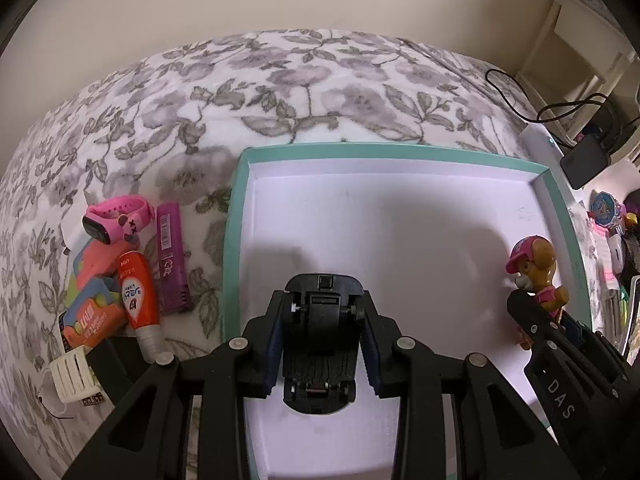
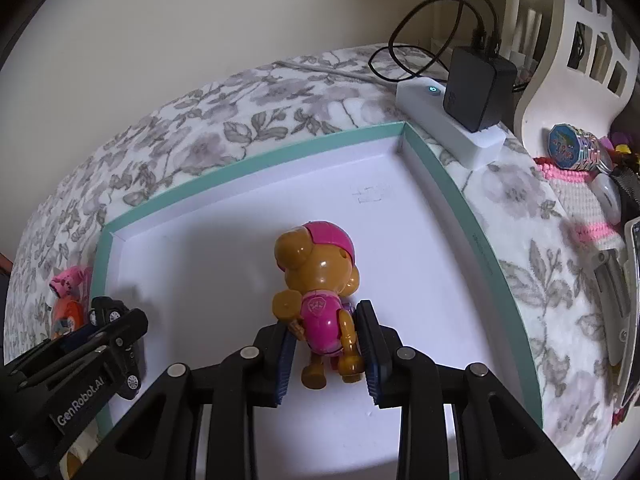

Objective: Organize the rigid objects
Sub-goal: 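Carry the car with the left gripper while the right gripper lowers the puppy into the tray and opens, then lower the black toy car into the tray and open the left gripper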

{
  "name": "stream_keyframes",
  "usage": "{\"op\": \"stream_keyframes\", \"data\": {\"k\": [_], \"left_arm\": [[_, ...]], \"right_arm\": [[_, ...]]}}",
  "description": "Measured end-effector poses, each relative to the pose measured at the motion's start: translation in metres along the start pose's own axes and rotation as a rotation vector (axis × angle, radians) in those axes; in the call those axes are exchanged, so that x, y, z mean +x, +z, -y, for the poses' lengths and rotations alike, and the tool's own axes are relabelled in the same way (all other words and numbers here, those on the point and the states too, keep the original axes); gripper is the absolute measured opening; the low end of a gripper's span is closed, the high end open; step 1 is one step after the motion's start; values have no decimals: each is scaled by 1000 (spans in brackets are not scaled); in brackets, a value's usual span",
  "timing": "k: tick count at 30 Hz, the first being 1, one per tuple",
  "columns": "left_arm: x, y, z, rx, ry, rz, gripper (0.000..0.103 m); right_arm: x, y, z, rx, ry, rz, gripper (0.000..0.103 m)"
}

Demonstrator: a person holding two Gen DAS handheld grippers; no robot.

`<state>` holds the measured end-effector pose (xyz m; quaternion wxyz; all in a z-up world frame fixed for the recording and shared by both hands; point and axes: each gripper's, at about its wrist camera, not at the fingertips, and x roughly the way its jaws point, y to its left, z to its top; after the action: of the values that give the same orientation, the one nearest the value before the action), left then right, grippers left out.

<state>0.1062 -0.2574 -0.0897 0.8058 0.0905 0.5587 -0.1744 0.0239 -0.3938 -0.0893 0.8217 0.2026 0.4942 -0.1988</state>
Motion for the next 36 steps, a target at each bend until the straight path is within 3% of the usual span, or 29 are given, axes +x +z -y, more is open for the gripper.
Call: {"op": "stream_keyframes", "data": {"k": [3, 5, 15, 19, 21, 23, 24, 26, 28, 36], "left_arm": [[0, 0, -1, -5, 7, 0, 42], [-1, 1, -3, -11, 5, 0, 61], [-4, 1, -2, -4, 20, 6, 67], [-6, 1, -1, -1, 25, 16, 69], [-7, 1, -1, 2, 19, 22, 71], [-8, 1, 0, 8, 21, 32, 73], [-8, 1, 0, 10, 23, 40, 74], [-9, 1, 1, 11, 17, 52, 85], [-12, 2, -1, 9, 57, 72, 93], [-14, 4, -21, -71, 53, 79, 93]], "right_arm": [[1, -1, 0, -1, -3, -5, 32], [1, -1, -1, -7, -17, -1, 32], [-1, 0, -1, -16, -52, 21, 34], [-3, 1, -1, -10, -54, 36, 54], [-4, 1, 0, -8, -54, 41, 55], [-4, 1, 0, -11, -50, 48, 71], [-4, 1, -1, -12, -44, 51, 73], [-4, 1, -2, -13, -47, 51, 81], [-3, 0, 1, -2, -47, 47, 85], [-1, -1, 7, 33, -26, 46, 103]]}}
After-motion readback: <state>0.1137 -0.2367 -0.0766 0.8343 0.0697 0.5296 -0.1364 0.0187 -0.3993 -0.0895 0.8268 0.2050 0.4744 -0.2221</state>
